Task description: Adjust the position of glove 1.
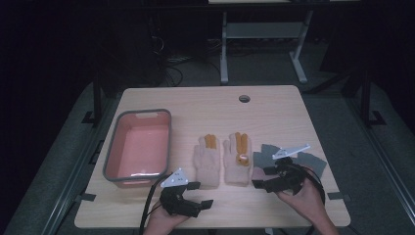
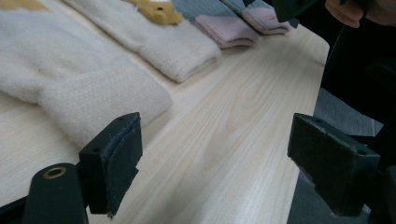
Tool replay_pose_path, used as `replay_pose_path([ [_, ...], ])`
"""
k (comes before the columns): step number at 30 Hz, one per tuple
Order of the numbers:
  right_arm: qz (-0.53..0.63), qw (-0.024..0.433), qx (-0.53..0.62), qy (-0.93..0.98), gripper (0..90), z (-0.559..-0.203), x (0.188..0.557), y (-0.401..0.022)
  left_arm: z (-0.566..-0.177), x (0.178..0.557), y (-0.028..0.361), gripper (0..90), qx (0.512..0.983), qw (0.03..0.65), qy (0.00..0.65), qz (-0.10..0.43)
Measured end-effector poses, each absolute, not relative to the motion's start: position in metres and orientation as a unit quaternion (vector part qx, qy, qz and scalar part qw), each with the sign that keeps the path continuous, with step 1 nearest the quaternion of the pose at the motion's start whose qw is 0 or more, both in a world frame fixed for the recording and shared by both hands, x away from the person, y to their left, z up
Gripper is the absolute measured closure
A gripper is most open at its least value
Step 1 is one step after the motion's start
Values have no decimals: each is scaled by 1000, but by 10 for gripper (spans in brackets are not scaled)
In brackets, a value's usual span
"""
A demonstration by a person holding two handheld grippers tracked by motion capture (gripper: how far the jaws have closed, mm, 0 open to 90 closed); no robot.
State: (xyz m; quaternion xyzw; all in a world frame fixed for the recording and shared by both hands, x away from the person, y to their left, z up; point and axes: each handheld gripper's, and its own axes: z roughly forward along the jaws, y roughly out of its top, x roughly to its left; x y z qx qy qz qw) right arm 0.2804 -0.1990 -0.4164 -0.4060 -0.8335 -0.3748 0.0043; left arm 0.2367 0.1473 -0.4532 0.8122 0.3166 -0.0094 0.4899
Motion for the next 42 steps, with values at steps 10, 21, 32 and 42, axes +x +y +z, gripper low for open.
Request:
replay_pose_path([
  [10, -354, 11, -390, -850, 272, -406, 301, -183, -452, 240, 152, 177, 809, 494, 319, -5],
  [21, -329, 4, -378, -865, 289, -412, 331, -164, -452, 237, 148, 177, 812, 491, 316, -4],
  [32, -301, -6, -374, -877, 301, -410, 350, -149, -452, 236, 147, 177, 814, 490, 313, -4],
  [42, -257, -14, -385, -886, 366, -426, 370, -136, -451, 235, 147, 177, 814, 490, 312, -1],
])
